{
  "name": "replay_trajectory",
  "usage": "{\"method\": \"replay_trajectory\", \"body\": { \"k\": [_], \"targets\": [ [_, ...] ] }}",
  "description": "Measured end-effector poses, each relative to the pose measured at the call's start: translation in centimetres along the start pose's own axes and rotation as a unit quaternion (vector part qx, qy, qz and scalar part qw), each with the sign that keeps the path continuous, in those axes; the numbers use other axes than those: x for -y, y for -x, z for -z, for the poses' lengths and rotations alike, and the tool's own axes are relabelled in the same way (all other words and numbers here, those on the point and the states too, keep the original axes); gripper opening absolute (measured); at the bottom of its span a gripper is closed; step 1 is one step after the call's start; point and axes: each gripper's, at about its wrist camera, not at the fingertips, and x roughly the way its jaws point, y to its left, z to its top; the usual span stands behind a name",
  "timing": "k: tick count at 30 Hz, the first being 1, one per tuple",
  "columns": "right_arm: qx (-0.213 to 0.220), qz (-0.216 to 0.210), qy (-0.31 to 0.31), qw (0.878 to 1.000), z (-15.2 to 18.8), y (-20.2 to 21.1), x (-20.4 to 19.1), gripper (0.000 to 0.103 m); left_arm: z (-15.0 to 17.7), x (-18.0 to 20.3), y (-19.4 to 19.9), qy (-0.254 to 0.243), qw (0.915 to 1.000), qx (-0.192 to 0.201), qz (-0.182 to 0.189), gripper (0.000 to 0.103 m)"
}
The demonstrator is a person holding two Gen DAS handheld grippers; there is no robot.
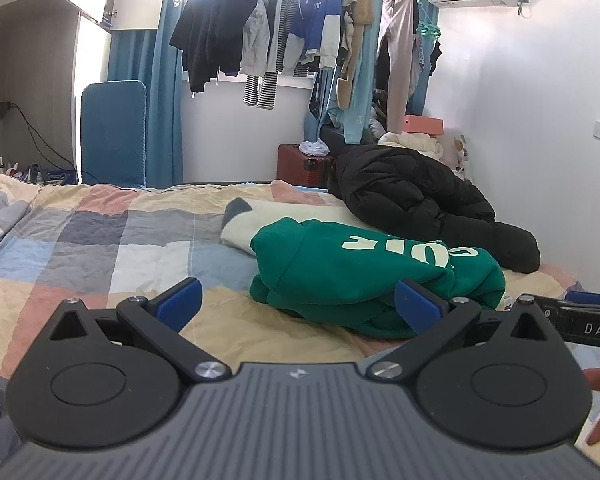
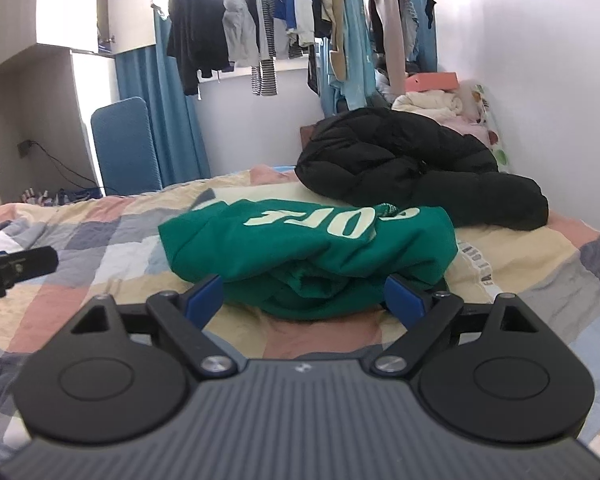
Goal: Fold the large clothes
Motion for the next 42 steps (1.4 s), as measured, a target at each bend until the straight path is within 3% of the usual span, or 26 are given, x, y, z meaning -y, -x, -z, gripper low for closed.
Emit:
{"method": "replay_trajectory", "body": {
  "k": [12, 13, 14, 17, 19, 20, 21, 23, 42],
  "targets": [
    [0.019, -0.016, 0.014, 1.000, 0.2, 0.8, -0.1, 0.087, -0.1, 0.0, 0.4, 0.006, 1.0000, -0.005, -0.006, 0.103],
    [0.020, -0.018, 0.015, 1.000, 0.3, 0.8, -0.1, 0.085, -0.1, 0.0, 0.5, 0.005, 1.0000, -0.004, -0.006, 0.103],
    [0.019, -0.014, 0.018, 1.000, 0.3, 0.8, -0.1, 0.076, -0.2, 0.1, 0.4, 0.006, 1.0000, -0.004, -0.006, 0.103],
    [0.019, -0.011, 0.013, 1.000, 0.2, 0.6, 0.2, 0.074, -0.2, 0.2, 0.5, 0.005, 1.0000, -0.004, -0.007, 0.103],
    [0.022, -0.013, 0.012, 1.000, 0.1, 0.7, 0.2, 0.075, -0.2, 0.3, 0.5, 0.004, 1.0000, -0.004, -0.006, 0.103],
    [0.022, -0.011, 0.013, 1.000, 0.0, 0.7, 0.2, 0.081, -0.2, 0.3, 0.5, 0.004, 1.0000, -0.004, -0.006, 0.103],
    [0.021, -0.006, 0.014, 1.000, 0.0, 0.6, 0.3, 0.093, -0.2, 0.4, 0.5, 0.004, 1.0000, -0.005, -0.006, 0.103],
    [0.022, 0.002, 0.013, 1.000, -0.1, 0.6, 0.2, 0.103, -0.1, 0.5, 0.5, 0.003, 1.0000, -0.006, -0.004, 0.103],
    [0.010, -0.001, 0.012, 1.000, 0.0, 0.5, 0.1, 0.103, 0.1, 0.5, 0.7, -0.005, 1.0000, -0.007, 0.000, 0.103]
  ]
}}
